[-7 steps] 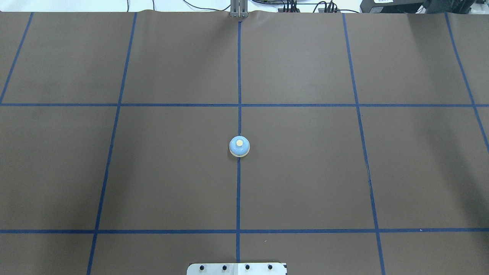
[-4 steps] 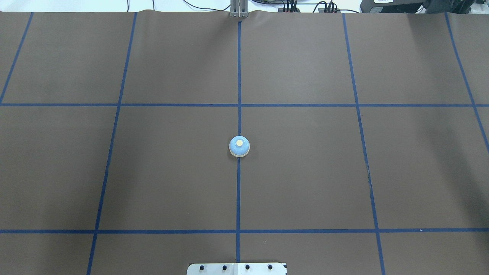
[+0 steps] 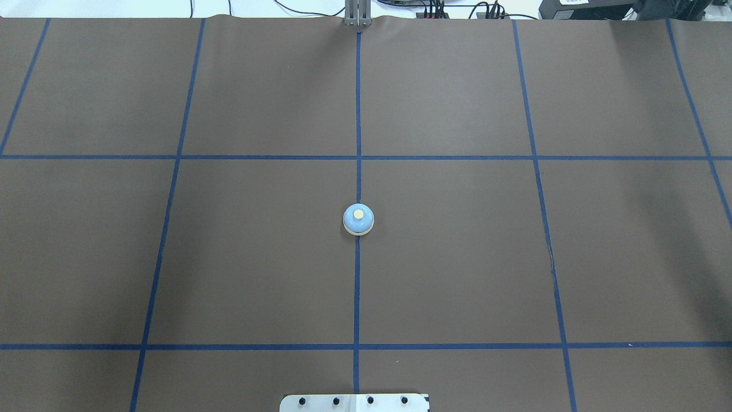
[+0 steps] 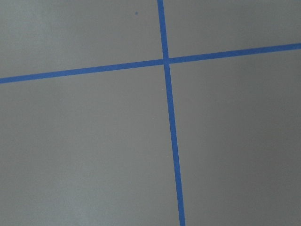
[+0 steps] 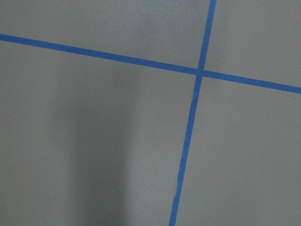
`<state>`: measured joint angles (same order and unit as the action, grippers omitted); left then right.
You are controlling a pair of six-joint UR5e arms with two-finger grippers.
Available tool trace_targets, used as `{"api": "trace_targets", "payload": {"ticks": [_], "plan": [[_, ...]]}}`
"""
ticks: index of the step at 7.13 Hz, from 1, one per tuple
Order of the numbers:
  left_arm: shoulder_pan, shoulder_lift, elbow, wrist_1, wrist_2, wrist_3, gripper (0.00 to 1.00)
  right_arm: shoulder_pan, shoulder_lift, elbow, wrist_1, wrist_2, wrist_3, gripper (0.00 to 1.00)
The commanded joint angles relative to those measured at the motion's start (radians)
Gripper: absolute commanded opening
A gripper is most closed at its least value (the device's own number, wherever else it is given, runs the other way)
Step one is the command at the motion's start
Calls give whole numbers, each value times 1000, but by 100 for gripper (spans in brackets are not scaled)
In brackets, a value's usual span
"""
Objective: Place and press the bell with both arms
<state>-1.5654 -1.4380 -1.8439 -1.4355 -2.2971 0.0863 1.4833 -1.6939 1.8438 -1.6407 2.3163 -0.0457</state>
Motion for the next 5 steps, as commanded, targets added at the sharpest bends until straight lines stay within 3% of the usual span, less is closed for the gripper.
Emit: {"api": "trace_targets", "payload": {"ticks": [1,3,5], "plan": [[1,-15,-6,1,-5,1,100,0,3,-35,4,-3,1,100],[1,-18,37,-16,-2,12,100,0,-10,-64,4,0,0,100],[-1,39,-50,-13,-2,10,100,2,39,-124,21,2,0,100]]}}
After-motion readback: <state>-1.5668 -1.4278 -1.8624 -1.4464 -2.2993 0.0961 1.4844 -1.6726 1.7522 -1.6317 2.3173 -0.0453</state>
